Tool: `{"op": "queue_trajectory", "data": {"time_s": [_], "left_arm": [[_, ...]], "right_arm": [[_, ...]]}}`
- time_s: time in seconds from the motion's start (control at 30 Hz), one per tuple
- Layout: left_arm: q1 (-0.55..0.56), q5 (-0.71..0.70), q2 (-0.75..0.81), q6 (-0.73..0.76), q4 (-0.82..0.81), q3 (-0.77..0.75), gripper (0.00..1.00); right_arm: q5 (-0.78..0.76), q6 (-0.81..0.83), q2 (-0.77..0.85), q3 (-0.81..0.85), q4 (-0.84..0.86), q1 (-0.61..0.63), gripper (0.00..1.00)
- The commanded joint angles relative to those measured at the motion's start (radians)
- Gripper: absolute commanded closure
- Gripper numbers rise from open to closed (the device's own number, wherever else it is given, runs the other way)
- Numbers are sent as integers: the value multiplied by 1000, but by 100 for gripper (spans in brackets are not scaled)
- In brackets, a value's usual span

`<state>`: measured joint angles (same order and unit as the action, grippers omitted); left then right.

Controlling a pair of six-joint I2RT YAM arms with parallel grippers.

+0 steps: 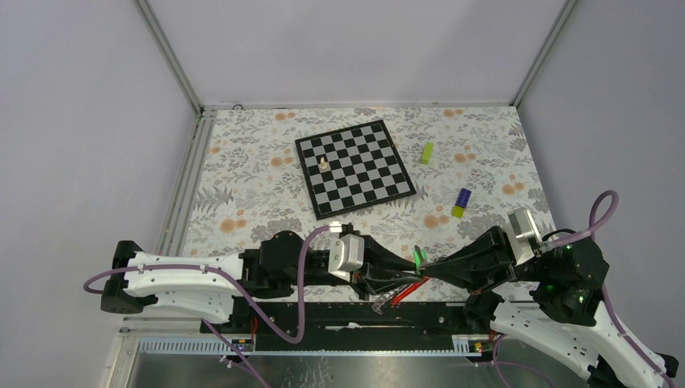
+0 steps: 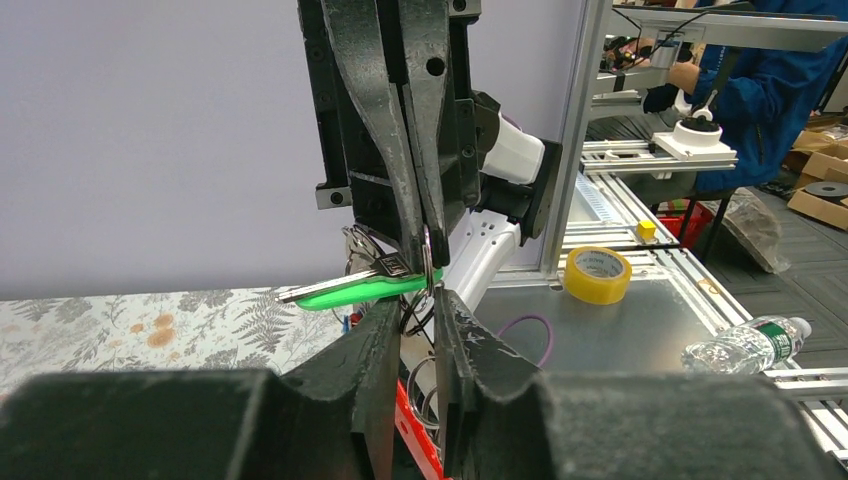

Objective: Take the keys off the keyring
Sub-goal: Remove the key from the keyring.

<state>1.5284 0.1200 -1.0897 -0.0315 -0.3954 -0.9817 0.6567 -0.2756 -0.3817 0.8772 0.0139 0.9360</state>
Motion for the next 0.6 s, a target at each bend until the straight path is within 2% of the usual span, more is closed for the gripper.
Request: {"op": "queue_trajectory", "data": {"time_s": [0.0, 0.23, 0.47, 0.57], "left_arm": [[1, 11, 11, -5, -60, -28, 81], [1, 10, 16, -6, -39, -32, 91], [1, 8, 35, -22, 39, -52, 100], [1, 6, 46, -27, 72, -62, 100]], "right_arm": [[6, -6, 0, 5, 70, 4, 100], [-18, 25, 10, 24, 45, 4, 100], [-19, 96, 0, 88, -75, 4, 100], [-6, 124, -16, 117, -126, 5, 100]]}}
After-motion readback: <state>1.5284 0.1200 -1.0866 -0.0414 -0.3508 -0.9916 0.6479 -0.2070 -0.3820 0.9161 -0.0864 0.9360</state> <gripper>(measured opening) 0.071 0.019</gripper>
